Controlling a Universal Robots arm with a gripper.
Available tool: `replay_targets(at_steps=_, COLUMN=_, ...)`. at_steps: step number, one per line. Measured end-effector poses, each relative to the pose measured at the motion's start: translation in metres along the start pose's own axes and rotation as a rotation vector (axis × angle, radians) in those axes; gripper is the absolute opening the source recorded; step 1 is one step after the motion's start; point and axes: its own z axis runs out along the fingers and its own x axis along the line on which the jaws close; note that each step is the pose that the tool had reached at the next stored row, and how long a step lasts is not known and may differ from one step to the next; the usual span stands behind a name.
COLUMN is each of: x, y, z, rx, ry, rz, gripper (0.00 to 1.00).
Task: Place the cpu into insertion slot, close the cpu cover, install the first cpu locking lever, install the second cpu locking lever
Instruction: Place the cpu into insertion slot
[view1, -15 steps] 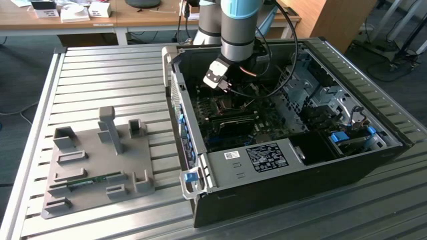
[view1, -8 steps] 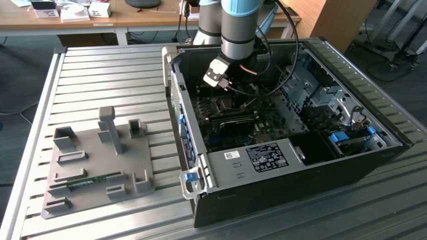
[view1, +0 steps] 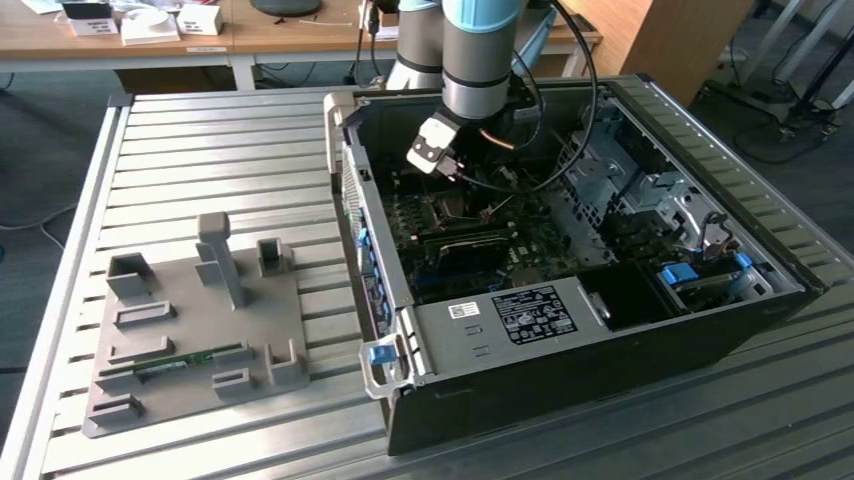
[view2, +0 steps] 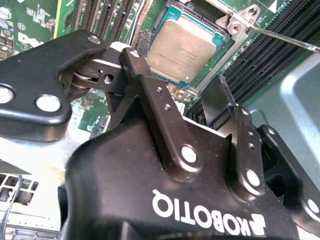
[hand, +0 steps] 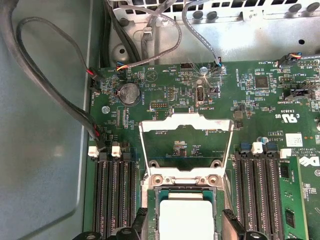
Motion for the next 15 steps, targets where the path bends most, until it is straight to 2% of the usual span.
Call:
replay_targets(at_steps=6, x=0.0, y=0.0, z=-0.0001, rx=0.0, ry=0.0, rz=0.0, gripper=0.67)
replay_targets(at_steps=7, x=0.0, y=0.0, z=-0.0001, rx=0.0, ry=0.0, rz=0.0, gripper=0.6)
replay_targets(at_steps=9, x=0.0, y=0.0, z=-0.0002, rx=0.0, ry=0.0, rz=0.0, gripper=0.6)
replay_targets(at_steps=11, x=0.0, y=0.0, z=-0.0002, rx=0.0, ry=-0.0001, rz=0.0, gripper=0.47)
replay_targets(at_steps=12, x=0.0, y=0.0, z=-0.0002, rx=0.0, ry=-0.0001, rz=0.0, gripper=0.47)
replay_targets(at_steps=15, x=0.0, y=0.0, z=-0.0003, rx=0.0, ry=-0.0001, rz=0.0, gripper=0.3)
